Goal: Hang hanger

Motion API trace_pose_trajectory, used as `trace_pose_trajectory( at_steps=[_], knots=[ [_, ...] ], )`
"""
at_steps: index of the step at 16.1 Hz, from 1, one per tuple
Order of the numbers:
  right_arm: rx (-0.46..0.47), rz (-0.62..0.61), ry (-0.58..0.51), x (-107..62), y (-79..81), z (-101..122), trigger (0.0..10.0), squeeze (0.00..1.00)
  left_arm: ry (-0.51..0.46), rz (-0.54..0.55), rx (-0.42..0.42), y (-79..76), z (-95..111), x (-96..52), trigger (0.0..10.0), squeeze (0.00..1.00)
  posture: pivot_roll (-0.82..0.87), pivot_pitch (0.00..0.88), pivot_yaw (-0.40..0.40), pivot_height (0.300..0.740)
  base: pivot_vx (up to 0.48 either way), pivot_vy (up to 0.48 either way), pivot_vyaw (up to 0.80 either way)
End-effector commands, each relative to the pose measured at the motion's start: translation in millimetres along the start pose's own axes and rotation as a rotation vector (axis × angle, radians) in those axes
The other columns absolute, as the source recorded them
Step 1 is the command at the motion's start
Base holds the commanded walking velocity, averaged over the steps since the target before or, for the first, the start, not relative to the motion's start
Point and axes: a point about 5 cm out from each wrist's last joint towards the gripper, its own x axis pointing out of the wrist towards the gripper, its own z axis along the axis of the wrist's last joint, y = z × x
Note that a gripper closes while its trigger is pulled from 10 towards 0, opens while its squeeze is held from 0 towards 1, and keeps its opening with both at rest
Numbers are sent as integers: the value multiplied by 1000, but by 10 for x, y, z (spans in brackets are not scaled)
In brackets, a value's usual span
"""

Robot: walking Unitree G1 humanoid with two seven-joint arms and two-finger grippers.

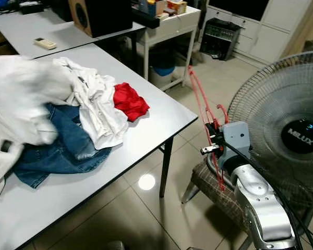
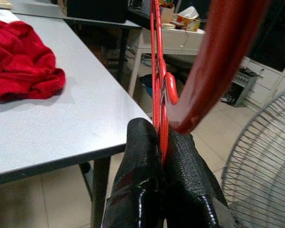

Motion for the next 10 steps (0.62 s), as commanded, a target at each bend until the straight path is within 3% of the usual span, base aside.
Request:
trace_pose_trajectory(
  at_steps=[1, 2, 3, 4, 5, 7, 8, 10],
  knots=[
    [-2, 2, -4, 8, -6, -9, 10000, 0, 123, -99, 50, -175, -288, -23, 0, 0, 68, 0, -17, 740, 0, 0, 0],
    [-3, 5, -4, 8, -2, -12, 10000, 0, 155, -149, 43, -250, -372, -42, 0, 0, 68, 0, -20, 740, 0, 0, 0],
    [-3, 9, -3, 7, 2, -15, 10000, 0, 211, -231, 5, -378, -503, -76, 10000, 0, 70, 0, -24, 740, 0, 0, 0],
    [-5, 14, -2, 8, 2, -16, 10000, 0, 218, -323, -13, -479, -551, -113, 10000, 86, 71, 0, -29, 740, 0, 0, 0],
    [-5, 17, -1, 13, 3, -16, 10000, 0, 194, -444, -107, -569, -526, -164, 10000, 1000, 73, 0, -32, 740, 0, 0, 0],
    [-8, 24, -1, 21, 3, -16, 10000, 0, 161, -570, -192, -578, -464, -240, 10000, 1000, 78, 0, -40, 740, 0, 0, 0],
    [-9, 30, -2, 33, 6, -13, 10000, 0, 100, -668, -250, -478, -371, -321, 10000, 1000, 82, 0, -45, 740, 0, 0, 0],
    [-7, 34, -2, 37, 7, -13, 10000, 0, -109, -741, -416, -257, -77, -410, 10000, 1000, 87, 0, -47, 740, 0, 0, 0]
  ],
)
